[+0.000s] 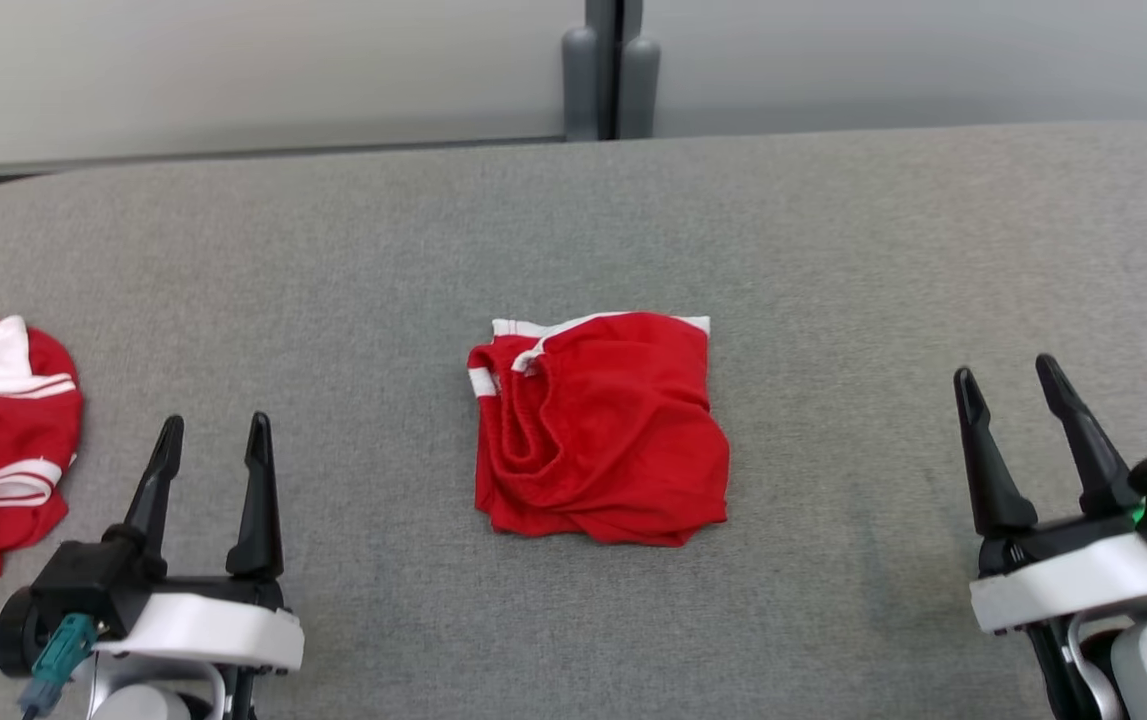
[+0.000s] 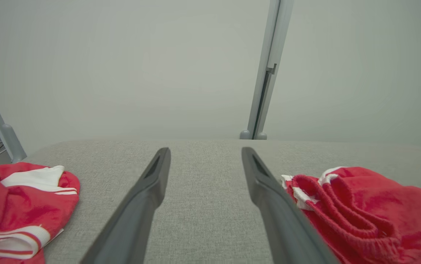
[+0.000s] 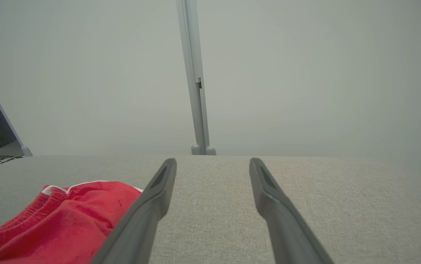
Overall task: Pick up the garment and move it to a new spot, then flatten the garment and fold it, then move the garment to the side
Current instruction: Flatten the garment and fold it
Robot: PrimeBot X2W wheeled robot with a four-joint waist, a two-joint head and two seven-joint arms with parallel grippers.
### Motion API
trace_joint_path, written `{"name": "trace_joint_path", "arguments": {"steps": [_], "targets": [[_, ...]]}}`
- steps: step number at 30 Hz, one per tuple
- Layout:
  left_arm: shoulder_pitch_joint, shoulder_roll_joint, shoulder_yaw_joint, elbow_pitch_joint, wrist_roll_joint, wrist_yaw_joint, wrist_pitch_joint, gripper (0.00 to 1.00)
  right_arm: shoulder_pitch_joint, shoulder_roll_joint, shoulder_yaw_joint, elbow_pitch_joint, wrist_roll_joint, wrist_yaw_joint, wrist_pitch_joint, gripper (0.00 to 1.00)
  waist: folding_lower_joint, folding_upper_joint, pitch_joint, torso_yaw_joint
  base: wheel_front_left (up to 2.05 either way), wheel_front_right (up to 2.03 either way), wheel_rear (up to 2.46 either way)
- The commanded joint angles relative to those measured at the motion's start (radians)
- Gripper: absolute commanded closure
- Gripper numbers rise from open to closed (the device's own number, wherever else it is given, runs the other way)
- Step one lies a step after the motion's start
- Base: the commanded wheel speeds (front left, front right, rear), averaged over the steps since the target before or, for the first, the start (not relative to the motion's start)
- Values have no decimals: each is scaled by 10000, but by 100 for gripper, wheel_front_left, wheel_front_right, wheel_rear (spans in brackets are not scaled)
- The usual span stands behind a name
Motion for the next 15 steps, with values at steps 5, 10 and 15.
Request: {"name": "trace_joint_path", "arguments": {"steps": [5,10,15], "targets": [[735,118,121,-80,-93,98,-11,0,852,72,-155,-571,-231,-4,424,0,0,0,-924,-463,0,0,0],[1426,150,54,-208,-155,195,144,0,1623,102,-327,-1024,-180,-4,768,0,0,0,-1650,-581,0,0,0],[2136,145,-48,-516,-145,341,403,0,2346,-3,-409,-1419,-129,-2,1129,0,0,0,-2300,-655,0,0,0]]}}
